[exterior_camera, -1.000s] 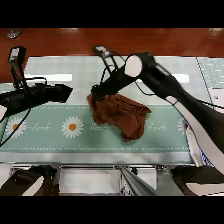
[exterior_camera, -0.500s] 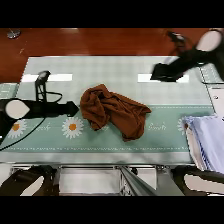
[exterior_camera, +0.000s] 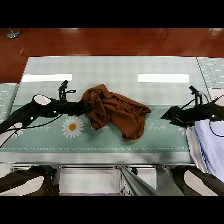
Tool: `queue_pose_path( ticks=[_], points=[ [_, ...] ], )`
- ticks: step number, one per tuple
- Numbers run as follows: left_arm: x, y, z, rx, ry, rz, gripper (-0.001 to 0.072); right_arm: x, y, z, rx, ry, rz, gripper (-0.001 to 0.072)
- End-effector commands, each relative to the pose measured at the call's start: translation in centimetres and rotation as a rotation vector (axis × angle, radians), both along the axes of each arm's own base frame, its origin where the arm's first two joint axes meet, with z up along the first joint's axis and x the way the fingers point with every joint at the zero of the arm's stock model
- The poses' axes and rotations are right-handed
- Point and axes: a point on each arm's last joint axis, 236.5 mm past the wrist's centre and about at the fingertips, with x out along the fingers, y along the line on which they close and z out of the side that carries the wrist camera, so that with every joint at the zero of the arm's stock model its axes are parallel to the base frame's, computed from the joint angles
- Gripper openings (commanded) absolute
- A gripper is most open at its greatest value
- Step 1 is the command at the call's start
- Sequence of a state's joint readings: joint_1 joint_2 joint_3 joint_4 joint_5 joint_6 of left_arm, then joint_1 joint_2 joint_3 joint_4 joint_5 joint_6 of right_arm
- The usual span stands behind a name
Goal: Fold the shirts.
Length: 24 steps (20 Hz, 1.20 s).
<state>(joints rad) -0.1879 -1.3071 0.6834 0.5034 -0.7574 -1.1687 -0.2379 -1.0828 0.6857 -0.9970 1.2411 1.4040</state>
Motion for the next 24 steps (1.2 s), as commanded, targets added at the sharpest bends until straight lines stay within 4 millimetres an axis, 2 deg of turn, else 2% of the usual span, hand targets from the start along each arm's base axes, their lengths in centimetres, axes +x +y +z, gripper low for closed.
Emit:
queue_pose_path(
  ticks=[1,5,7,10,11,12,13,14,16,18,19,20,21,22,23,24],
  points=[
    [1.6,-1.0,1.2,-0.042,-0.058,-0.034,0.0025,-1.6,4.5,-2.1,0.076,0.042,0.048,0.0616],
    [2.2,-2.1,3.5,-0.073,-0.102,-0.097,0.0025,-2.6,9.8,-4.3,0.132,0.127,0.126,0.0616],
    [2.2,-2.3,3.8,-0.08,-0.104,-0.104,0.0026,-2.3,12.4,-4.6,0.158,0.123,0.167,0.0616],
    [2.0,-2.4,3.9,-0.084,-0.1,-0.111,0.0026,-1.6,15.2,-5.0,0.161,0.111,0.219,0.0609],
    [1.9,-2.4,3.9,-0.086,-0.099,-0.115,0.0026,-1.3,15.9,-5.1,0.162,0.111,0.239,0.0552],
    [1.8,-2.5,4.2,-0.091,-0.101,-0.12,0.0026,-0.8,16.3,-5.0,0.162,0.103,0.252,0.0356],
    [1.9,-2.5,4.9,-0.101,-0.11,-0.128,0.0026,0.0,16.7,-4.4,0.169,0.075,0.276,0.0035],
    [2.2,-2.4,6.1,-0.115,-0.126,-0.137,0.0026,1.1,16.8,-3.2,0.178,0.039,0.293,0.003],
    [3.6,-1.4,10.7,-0.148,-0.216,-0.142,0.0026,4.4,16.4,1.3,0.203,-0.054,0.344,0.0029],
    [5.9,0.9,17.2,-0.149,-0.378,-0.103,0.0026,10.0,14.4,8.7,0.162,-0.247,0.33,0.0029],
    [6.9,2.4,21.3,-0.14,-0.481,-0.07,0.0026,13.0,12.9,13.7,0.127,-0.375,0.296,0.0029],
    [7.5,3.8,25.0,-0.128,-0.573,-0.043,0.0026,15.1,11.4,18.9,0.095,-0.503,0.268,0.0029],
    [7.6,5.1,28.8,-0.122,-0.653,-0.016,0.0026,16.4,9.9,24.6,0.063,-0.641,0.246,0.0029],
    [7.2,6.2,32.0,-0.121,-0.709,0.0,0.0025,16.6,8.7,29.8,0.028,-0.763,0.238,0.0029],
    [6.2,6.9,35.1,-0.112,-0.77,-0.005,0.0026,15.7,7.7,34.7,-0.017,-0.881,0.238,0.0029],
    [4.9,7.5,37.8,-0.1,-0.823,-0.015,0.0025,14.1,6.7,38.9,-0.075,-0.98,0.24,0.0029]
  ],
)
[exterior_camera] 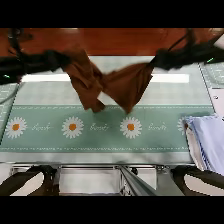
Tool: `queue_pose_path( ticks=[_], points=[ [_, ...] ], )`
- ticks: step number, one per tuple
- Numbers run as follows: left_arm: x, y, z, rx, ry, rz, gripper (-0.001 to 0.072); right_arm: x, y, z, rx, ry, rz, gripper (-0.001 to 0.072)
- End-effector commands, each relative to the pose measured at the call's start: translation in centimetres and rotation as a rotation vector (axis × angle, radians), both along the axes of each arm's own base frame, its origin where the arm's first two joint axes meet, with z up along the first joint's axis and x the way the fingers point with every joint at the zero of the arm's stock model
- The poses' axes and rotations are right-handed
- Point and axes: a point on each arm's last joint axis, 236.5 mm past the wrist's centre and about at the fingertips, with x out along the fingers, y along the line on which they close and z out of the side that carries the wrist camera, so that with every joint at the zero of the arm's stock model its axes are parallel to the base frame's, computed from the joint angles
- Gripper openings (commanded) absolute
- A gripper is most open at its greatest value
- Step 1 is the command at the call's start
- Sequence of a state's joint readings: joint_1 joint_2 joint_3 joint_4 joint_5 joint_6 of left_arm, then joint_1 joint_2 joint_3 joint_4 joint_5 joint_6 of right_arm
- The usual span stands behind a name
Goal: Fold the shirts.
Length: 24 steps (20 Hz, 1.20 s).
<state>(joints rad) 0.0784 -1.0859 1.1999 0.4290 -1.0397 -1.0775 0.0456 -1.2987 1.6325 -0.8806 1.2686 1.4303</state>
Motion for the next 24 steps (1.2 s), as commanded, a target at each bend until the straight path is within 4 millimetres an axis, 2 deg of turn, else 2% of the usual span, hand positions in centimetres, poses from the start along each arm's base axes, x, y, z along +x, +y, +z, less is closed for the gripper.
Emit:
queue_pose_path(
  ticks=[1,2,3,5,7,8,10,12,15,17,19,22,24],
  points=[
    [-4.0,2.6,10.7,0.036,-0.215,0.025,0.0026,-4.0,-4.3,15.1,-0.121,-0.372,-0.086,0.0029],
    [-5.5,3.0,12.7,0.059,-0.266,0.025,0.0026,-6.5,-5.2,17.7,-0.163,-0.445,-0.112,0.0029],
    [-7.4,3.1,14.3,0.089,-0.311,0.02,0.0025,-8.9,-5.8,19.2,-0.192,-0.492,-0.129,0.0029],
    [-11.0,2.8,15.5,0.147,-0.348,-0.013,0.0026,-13.8,-7.2,20.8,-0.264,-0.54,-0.163,0.0029],
    [-14.5,1.6,14.1,0.221,-0.32,-0.097,0.0026,-17.9,-7.6,21.3,-0.298,-0.558,-0.164,0.0029],
    [-16.1,0.8,13.0,0.242,-0.291,-0.154,0.0026,-19.1,-7.6,21.3,-0.3,-0.562,-0.162,0.0029],
    [-18.0,-0.5,11.0,0.231,-0.24,-0.218,0.0026,-20.8,-7.6,20.6,-0.297,-0.547,-0.161,0.0029],
    [-18.9,-1.3,8.5,0.194,-0.163,-0.253,0.0026,-21.1,-7.6,18.8,-0.302,-0.503,-0.154,0.0029],
    [-18.9,-2.0,2.8,0.145,-0.001,-0.303,0.0026,-19.7,-7.7,14.4,-0.311,-0.378,-0.139,0.0029],
    [-17.7,-2.2,-2.3,0.112,0.137,-0.298,0.0026,-17.6,-7.5,9.9,-0.301,-0.266,-0.126,0.0029],
    [-15.0,-2.4,-7.5,0.075,0.246,-0.246,0.0026,-14.5,-7.6,4.2,-0.285,-0.158,-0.14,0.0029],
    [-9.7,-3.4,-14.5,0.072,0.353,-0.157,0.0025,-9.3,-8.1,-5.0,-0.274,0.006,-0.176,0.0029],
    [-5.7,-4.1,-18.7,0.096,0.402,-0.088,0.0025,-4.9,-8.4,-9.4,-0.265,0.075,-0.206,0.0029]
  ],
)
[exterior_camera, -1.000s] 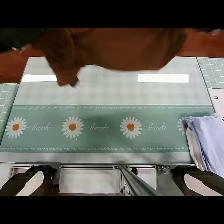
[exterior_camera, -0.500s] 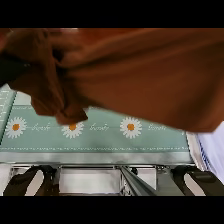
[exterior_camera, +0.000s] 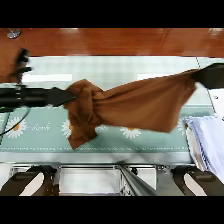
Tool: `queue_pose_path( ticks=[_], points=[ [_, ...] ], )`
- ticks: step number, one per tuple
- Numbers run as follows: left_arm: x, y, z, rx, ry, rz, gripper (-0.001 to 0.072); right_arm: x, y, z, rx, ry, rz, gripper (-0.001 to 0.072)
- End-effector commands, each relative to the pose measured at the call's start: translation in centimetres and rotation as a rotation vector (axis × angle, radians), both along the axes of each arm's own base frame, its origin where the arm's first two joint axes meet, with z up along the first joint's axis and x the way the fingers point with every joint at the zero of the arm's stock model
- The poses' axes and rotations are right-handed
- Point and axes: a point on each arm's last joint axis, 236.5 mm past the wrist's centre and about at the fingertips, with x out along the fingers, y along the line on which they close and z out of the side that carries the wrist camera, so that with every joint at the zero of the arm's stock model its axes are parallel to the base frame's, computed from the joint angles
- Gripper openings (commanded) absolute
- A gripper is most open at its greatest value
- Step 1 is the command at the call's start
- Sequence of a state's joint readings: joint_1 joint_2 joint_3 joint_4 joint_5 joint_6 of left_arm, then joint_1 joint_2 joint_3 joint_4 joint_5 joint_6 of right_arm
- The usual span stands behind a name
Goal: Fold the shirts.
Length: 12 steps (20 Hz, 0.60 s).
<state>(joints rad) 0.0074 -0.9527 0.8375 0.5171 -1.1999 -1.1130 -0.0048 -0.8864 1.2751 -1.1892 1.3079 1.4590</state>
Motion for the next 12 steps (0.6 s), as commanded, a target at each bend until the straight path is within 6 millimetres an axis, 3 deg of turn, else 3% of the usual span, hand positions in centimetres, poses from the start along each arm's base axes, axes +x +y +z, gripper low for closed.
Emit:
queue_pose_path(
  ticks=[1,3,6,7,8,9,10,12],
  points=[
    [6.6,-0.7,-8.4,0.077,0.082,0.13,0.0026,6.8,-0.5,-8.4,0.03,0.096,-0.077,0.0029],
    [10.4,-1.3,-10.2,0.068,0.117,0.151,0.0026,11.3,-0.7,-11.4,0.058,0.142,-0.125,0.0029],
    [14.8,-2.4,-9.4,0.016,0.125,0.138,0.005,16.3,0.6,-13.7,0.163,0.22,-0.149,0.0033],
    [15.4,-2.8,-8.7,0.01,0.117,0.099,0.0285,17.2,1.1,-13.8,0.228,0.257,-0.135,0.0252],
    [15.2,-2.9,-8.2,0.021,0.123,0.034,0.0697,17.5,1.3,-13.7,0.282,0.292,-0.102,0.0642],
    [14.4,-1.9,-8.2,0.081,0.137,-0.038,0.0703,17.4,0.6,-13.5,0.31,0.332,-0.084,0.0628],
    [13.4,0.4,-9.1,0.171,0.207,-0.063,0.0702,16.7,-1.0,-13.4,0.31,0.366,-0.084,0.0627],
    [10.2,6.9,-11.6,0.398,0.37,-0.064,0.0702,13.8,-5.3,-13.9,0.257,0.447,-0.072,0.0626]
  ],
)
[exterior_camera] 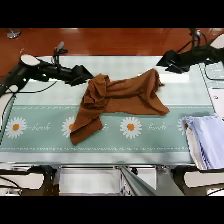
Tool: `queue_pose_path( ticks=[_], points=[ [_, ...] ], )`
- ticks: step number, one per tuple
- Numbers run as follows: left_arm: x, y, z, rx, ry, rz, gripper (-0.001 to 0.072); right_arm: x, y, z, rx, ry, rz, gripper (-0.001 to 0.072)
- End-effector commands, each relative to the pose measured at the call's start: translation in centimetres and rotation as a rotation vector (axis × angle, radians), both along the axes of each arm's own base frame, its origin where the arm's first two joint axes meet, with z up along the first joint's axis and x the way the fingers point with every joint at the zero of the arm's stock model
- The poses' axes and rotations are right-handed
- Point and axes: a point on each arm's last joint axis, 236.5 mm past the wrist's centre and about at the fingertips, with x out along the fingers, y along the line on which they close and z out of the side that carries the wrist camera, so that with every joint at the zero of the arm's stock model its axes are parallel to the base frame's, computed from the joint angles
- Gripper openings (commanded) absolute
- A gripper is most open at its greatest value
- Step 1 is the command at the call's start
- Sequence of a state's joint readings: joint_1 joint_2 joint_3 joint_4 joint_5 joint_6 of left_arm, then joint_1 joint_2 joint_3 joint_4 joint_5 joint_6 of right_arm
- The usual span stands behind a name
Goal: Fold the shirts.
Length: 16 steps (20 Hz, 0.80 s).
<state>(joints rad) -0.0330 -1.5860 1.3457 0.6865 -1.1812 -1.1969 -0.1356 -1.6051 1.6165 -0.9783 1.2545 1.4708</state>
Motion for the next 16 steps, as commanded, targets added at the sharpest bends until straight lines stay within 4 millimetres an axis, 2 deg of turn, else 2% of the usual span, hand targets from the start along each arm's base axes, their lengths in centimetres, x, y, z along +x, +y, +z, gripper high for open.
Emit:
queue_pose_path(
  ticks=[1,3,4,6,7,9,12,14,16],
  points=[
    [-5.2,9.2,-3.8,0.323,0.267,-0.047,0.0702,-4.8,-5.6,-1.7,-0.018,0.2,0.065,0.0626],
    [-8.3,11.6,-5.1,0.333,0.34,0.003,0.0702,-9.8,-11.2,-3.8,-0.111,0.37,-0.014,0.0625],
    [-9.8,12.2,-6.1,0.329,0.363,0.037,0.0702,-11.5,-12.7,-4.7,-0.108,0.401,-0.06,0.0623],
    [-13.8,12.4,-8.7,0.321,0.418,0.072,0.0702,-13.9,-13.8,-6.7,-0.048,0.398,-0.158,0.0616],
    [-15.8,11.8,-9.9,0.295,0.433,0.073,0.0702,-14.7,-13.6,-7.8,-0.009,0.381,-0.199,0.0616],
    [-17.5,9.5,-11.3,0.189,0.393,0.085,0.0702,-15.9,-12.1,-9.6,0.067,0.357,-0.225,0.0616],
    [-18.5,6.9,-12.8,0.071,0.412,0.151,0.0702,-17.0,-9.0,-11.2,0.142,0.363,-0.165,0.0616],
    [-18.1,4.9,-12.4,-0.012,0.383,0.162,0.0701,-17.1,-8.1,-11.9,0.131,0.367,-0.145,0.0616],
    [-18.7,2.6,-12.1,-0.043,0.38,0.108,0.0702,-16.7,-7.2,-12.4,0.12,0.365,-0.13,0.0616]
  ],
)
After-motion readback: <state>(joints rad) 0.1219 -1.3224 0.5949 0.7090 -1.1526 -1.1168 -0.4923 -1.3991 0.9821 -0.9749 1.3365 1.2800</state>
